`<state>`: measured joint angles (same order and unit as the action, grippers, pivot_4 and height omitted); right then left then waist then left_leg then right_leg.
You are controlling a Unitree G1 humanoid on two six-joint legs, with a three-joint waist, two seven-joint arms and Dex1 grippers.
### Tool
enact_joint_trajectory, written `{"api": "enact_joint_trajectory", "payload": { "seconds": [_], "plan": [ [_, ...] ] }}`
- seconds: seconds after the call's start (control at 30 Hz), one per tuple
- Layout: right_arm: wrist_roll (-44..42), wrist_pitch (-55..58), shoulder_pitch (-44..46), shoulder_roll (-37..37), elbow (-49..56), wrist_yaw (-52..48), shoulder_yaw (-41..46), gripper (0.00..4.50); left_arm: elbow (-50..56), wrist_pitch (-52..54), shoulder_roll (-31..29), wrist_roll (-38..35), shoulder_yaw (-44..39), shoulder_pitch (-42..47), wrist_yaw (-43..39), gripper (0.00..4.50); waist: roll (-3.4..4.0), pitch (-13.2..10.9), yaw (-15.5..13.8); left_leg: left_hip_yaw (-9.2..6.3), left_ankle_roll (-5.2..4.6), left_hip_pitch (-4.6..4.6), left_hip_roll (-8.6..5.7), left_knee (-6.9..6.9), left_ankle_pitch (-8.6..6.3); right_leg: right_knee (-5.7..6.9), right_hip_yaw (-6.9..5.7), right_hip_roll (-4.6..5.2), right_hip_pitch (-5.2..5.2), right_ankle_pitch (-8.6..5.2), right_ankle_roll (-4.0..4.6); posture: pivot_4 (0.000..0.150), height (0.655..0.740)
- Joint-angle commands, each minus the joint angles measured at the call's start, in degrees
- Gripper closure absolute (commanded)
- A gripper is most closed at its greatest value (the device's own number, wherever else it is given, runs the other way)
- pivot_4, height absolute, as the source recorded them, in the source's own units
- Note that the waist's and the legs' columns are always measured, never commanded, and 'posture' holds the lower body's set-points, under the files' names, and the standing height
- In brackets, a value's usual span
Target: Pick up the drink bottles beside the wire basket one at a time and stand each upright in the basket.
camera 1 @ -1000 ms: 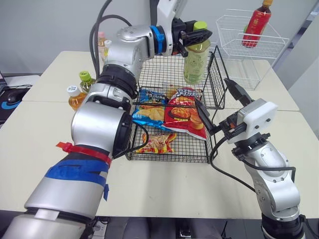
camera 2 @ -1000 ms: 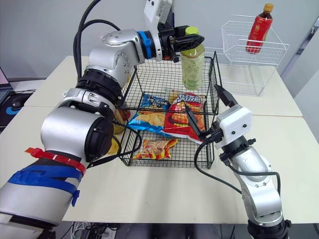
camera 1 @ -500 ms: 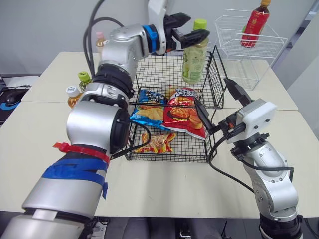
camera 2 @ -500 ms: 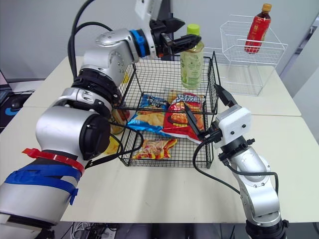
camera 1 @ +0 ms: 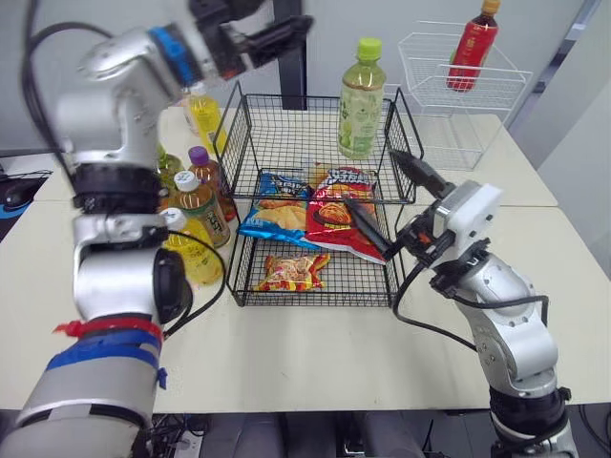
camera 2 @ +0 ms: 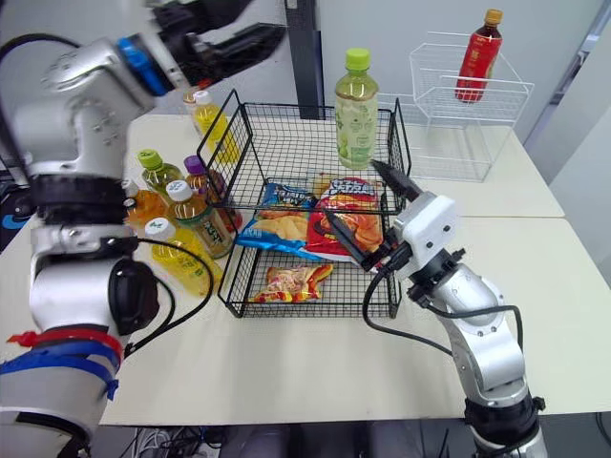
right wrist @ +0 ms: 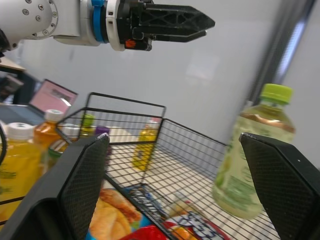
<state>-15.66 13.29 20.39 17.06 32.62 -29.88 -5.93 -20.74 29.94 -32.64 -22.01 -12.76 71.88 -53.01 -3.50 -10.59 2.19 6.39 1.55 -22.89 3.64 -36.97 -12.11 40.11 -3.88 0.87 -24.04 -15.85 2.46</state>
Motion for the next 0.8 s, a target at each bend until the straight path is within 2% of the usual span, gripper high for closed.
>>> {"api": "enact_joint_trajectory", "payload": {
  "seconds": [0.03, 0.17, 0.3, 0.47, 0.57, 0.67, 0.8],
  "plan": [
    [-5.3, -1.5, 3.4, 1.5, -1.7, -6.5, 0.4, 0.00, 11.9, 4.1, -4.5, -2.9, -4.9, -5.3, 4.4, 0.03, 0.00, 0.0, -0.1, 0.00, 0.00, 0.01, 0.00, 0.00, 0.00, 0.00, 0.01, 0.00, 0.00, 0.00, 0.00, 0.150, 0.7400],
    [-10.0, -1.2, 6.1, 3.2, -5.0, -13.1, 0.6, 0.00, 26.0, 12.1, -9.8, -7.3, -12.6, -17.6, 9.2, 0.03, -0.02, 0.0, -0.3, -0.01, 0.00, -0.01, 0.01, 0.00, 0.00, 0.00, -0.01, 0.01, 0.03, 0.00, 0.00, 0.150, 0.7400],
    [-15.8, 1.6, 8.4, 5.4, -8.0, -21.1, -0.2, 0.00, 37.6, 20.1, -13.8, -12.3, -24.3, -31.1, 12.8, 0.03, -0.05, 0.0, -0.4, -0.01, -0.01, -0.03, 0.03, 0.00, -0.01, -0.03, -0.04, 0.02, 0.02, 0.00, 0.00, 0.150, 0.7400],
    [-17.7, 3.3, 11.8, 7.7, -14.1, -30.9, -3.4, 0.00, 47.9, 27.6, -13.6, -18.9, -41.3, -49.5, 14.5, 0.03, -0.08, 0.1, -0.4, -0.06, -0.09, 0.07, 0.03, 0.03, -0.06, -0.04, -0.09, 0.05, 0.12, 0.00, 0.01, 0.150, 0.7400],
    [-18.1, 2.8, 13.2, 7.0, -16.7, -33.6, -3.9, 0.00, 53.6, 29.6, -9.7, -22.1, -50.1, -60.9, 15.6, 0.03, -0.07, 0.1, -0.5, -0.11, -0.24, 0.10, 0.05, 0.05, -0.15, -0.06, -0.15, 0.05, 0.17, 0.00, 0.01, 0.150, 0.7400],
    [-18.0, 2.4, 13.8, 6.0, -17.9, -34.9, -4.3, 0.00, 60.9, 29.7, -0.8, -27.9, -58.7, -75.0, 16.5, 0.03, -0.13, 0.1, -0.5, -0.11, -0.29, 0.19, 0.04, 0.04, -0.18, -0.14, -0.16, 0.11, 0.34, 0.00, 0.01, 0.150, 0.7400],
    [-17.6, 2.3, 14.1, 4.6, -18.5, -34.6, -4.2, 0.00, 66.7, 24.8, 10.3, -33.3, -63.1, -89.9, 18.9, 0.03, -0.26, 0.2, -0.6, -0.16, -0.32, 0.18, 0.05, 0.04, -0.21, -0.21, -0.22, 0.11, 0.36, -0.01, 0.02, 0.150, 0.7400]
  ]
}}
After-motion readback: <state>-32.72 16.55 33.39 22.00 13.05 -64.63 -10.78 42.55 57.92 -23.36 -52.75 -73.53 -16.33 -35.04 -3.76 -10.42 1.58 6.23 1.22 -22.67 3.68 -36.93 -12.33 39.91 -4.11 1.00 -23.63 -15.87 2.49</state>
